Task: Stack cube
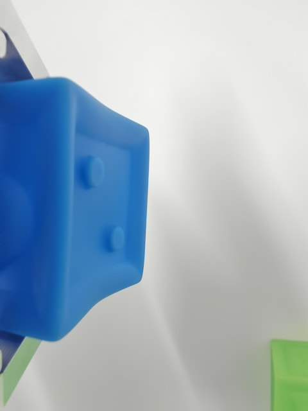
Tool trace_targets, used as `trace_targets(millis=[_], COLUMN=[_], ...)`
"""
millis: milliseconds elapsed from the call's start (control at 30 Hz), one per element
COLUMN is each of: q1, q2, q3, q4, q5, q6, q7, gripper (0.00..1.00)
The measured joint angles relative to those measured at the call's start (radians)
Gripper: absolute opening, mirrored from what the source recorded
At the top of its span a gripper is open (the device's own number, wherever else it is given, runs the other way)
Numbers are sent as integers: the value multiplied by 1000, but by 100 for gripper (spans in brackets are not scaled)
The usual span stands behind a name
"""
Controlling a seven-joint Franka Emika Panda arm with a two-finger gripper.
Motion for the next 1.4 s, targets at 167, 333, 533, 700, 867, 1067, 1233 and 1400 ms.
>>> trace_targets(millis=[167, 333, 533, 700, 867, 1067, 1233, 1400], q1=[-16, -30, -47, -60, -73, -89, -102, -115], q2=[-1, -2, -3, -3, -3, -3, -3, -1], q3=[-4, -9, -13, -16, -20, -25, -30, -33], q4=[10, 19, 31, 41, 51, 65, 78, 91], q5=[2, 3, 4, 6, 7, 9, 10, 11], q6=[-12, -22, -34, -43, -54, -68, -79, -90], q7=[-23, -45, -70, -90, -109, -133, -155, -174], gripper=[0, 0, 0, 0, 0, 0, 0, 0])
